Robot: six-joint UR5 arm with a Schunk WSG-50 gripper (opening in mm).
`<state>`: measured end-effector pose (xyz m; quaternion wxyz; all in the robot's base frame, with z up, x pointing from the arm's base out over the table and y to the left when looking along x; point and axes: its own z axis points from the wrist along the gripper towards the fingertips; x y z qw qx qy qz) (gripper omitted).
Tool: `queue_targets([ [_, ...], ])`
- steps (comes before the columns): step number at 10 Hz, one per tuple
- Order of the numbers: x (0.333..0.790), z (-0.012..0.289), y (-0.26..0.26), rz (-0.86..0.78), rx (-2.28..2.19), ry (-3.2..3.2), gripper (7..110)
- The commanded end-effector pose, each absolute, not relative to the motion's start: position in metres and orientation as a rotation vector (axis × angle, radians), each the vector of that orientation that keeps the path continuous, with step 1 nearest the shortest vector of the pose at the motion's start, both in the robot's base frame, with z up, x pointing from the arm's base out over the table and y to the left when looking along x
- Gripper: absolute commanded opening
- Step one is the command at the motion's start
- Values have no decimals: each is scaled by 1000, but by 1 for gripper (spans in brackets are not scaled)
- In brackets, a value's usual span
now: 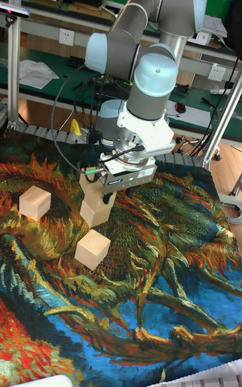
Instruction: Stack the blocks in a vertical line of five
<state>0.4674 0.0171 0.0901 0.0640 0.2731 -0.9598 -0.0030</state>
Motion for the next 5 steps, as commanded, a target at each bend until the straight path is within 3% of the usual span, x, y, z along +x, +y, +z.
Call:
queue_targets([
  [1,472,90,11,-11,827,-2910,66],
  [5,470,90,11,-16,828,-2897,66],
])
